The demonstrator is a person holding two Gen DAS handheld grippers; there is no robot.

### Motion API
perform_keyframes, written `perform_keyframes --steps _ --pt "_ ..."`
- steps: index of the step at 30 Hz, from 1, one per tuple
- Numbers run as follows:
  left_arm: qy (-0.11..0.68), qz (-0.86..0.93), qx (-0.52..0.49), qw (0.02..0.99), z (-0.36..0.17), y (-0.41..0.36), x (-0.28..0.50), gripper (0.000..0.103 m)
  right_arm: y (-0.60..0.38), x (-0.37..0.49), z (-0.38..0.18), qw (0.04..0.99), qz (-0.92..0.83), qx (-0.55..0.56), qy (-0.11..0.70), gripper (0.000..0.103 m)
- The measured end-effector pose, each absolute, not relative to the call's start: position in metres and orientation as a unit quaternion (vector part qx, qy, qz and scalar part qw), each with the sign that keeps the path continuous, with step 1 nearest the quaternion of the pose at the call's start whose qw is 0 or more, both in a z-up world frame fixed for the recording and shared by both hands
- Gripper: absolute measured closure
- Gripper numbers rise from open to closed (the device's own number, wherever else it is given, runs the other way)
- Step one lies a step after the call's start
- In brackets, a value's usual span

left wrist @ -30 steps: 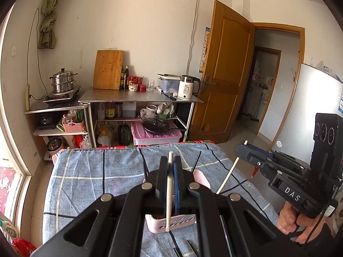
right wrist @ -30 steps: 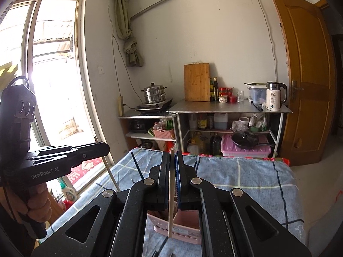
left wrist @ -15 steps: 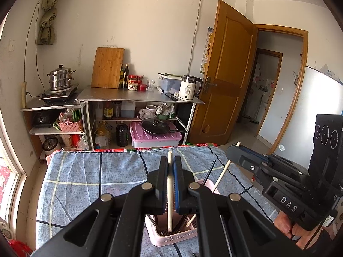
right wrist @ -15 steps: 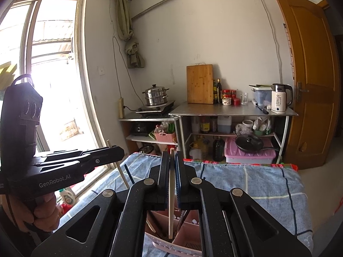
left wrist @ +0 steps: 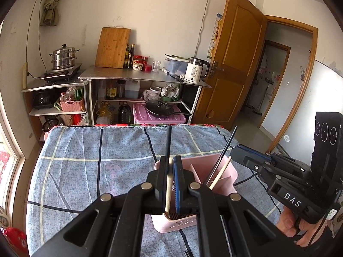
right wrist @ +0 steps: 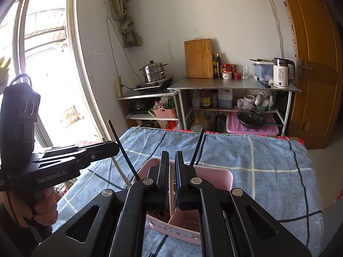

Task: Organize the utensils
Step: 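Lower the wooden chopsticks into the basket and open both tools, then move both open tools down to the black chopsticks on the cloth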

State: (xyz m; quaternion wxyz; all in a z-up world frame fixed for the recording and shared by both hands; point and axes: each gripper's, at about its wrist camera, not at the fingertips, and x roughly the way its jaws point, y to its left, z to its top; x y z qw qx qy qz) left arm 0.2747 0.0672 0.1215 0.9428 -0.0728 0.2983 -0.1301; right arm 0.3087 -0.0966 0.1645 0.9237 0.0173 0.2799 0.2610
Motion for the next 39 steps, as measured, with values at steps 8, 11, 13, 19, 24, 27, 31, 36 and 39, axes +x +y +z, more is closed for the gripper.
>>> perform_keyframes --steps 8,11,13,19,24,27,31,36,39 --pt "0.269 -0.112 -0.079 0.953 0.131 0.079 0.247 0.080 -0.111 0.292 0.173 0.928 0.256 0.022 0.268 0.092" --pt "0.261 -0.108 -0.078 0.956 0.133 0.080 0.229 0.079 -0.120 0.278 0.175 0.931 0.254 0.021 0.262 0.092" --pt "0.259 -0.104 -0.075 0.957 0.132 0.080 0.217 0.079 -0.127 0.265 0.174 0.934 0.248 0.019 0.258 0.092" --pt "0.262 -0.102 -0.074 0.957 0.114 0.078 0.175 0.078 -0.146 0.225 0.162 0.934 0.244 0.026 0.261 0.092" --pt "0.280 -0.109 -0.070 0.951 0.090 0.069 0.146 0.078 -0.154 0.191 0.146 0.930 0.244 0.019 0.274 0.092" --pt "0.291 -0.112 -0.068 0.948 0.073 0.062 0.131 0.075 -0.160 0.175 0.135 0.927 0.245 0.021 0.283 0.092" --pt "0.307 -0.114 -0.068 0.942 0.053 0.054 0.118 0.072 -0.164 0.162 0.115 0.920 0.246 0.028 0.305 0.092" --pt "0.331 -0.117 -0.077 0.933 0.028 0.048 0.110 0.072 -0.164 0.155 0.090 0.910 0.244 0.029 0.334 0.092" --pt "0.345 -0.114 -0.080 0.928 0.016 0.047 0.111 0.072 -0.162 0.155 0.077 0.903 0.246 0.028 0.350 0.092"
